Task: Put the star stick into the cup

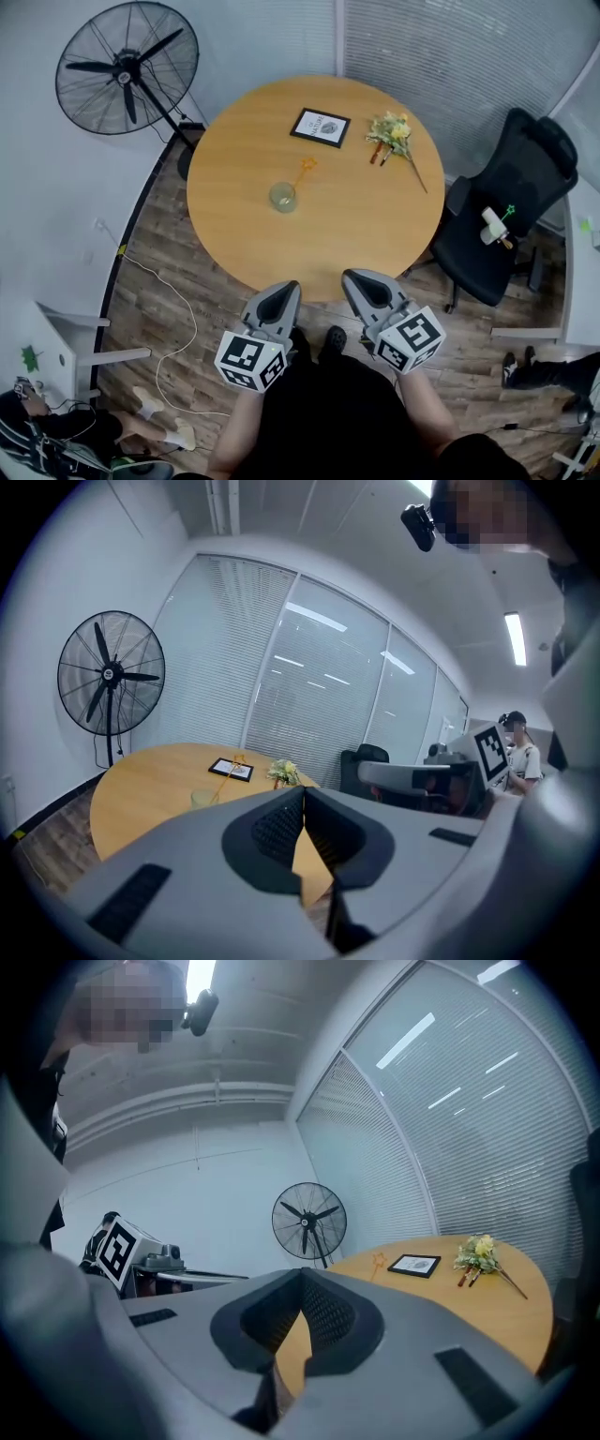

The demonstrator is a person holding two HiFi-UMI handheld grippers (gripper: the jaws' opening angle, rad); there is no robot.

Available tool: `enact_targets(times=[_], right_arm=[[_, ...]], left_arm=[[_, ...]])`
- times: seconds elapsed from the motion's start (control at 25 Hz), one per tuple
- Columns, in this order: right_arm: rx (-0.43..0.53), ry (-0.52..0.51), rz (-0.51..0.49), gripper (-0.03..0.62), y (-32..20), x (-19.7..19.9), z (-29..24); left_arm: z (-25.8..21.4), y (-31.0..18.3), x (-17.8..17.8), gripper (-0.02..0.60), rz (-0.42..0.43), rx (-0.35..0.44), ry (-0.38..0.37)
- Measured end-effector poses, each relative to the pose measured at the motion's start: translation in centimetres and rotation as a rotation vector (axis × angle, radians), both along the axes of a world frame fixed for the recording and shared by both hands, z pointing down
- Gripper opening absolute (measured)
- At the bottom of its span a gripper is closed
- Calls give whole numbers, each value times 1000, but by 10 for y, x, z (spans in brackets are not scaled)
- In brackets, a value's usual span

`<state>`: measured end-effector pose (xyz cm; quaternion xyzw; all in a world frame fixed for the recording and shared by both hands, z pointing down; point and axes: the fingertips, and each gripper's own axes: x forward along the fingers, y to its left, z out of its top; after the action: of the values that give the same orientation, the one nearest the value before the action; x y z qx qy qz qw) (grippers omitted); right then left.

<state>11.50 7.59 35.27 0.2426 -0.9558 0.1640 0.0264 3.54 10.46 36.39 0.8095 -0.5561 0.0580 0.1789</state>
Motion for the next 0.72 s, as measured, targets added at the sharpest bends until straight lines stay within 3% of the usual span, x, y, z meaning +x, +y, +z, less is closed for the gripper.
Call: enact_targets(times=[0.36, 0.72], right_arm=[[-20, 23, -43, 9, 8, -14, 7], [-15, 24, -37, 8, 8, -7, 5]], left_arm=[[5, 8, -14, 0, -30, -6, 2], [3, 6, -2, -2, 1, -5, 0]])
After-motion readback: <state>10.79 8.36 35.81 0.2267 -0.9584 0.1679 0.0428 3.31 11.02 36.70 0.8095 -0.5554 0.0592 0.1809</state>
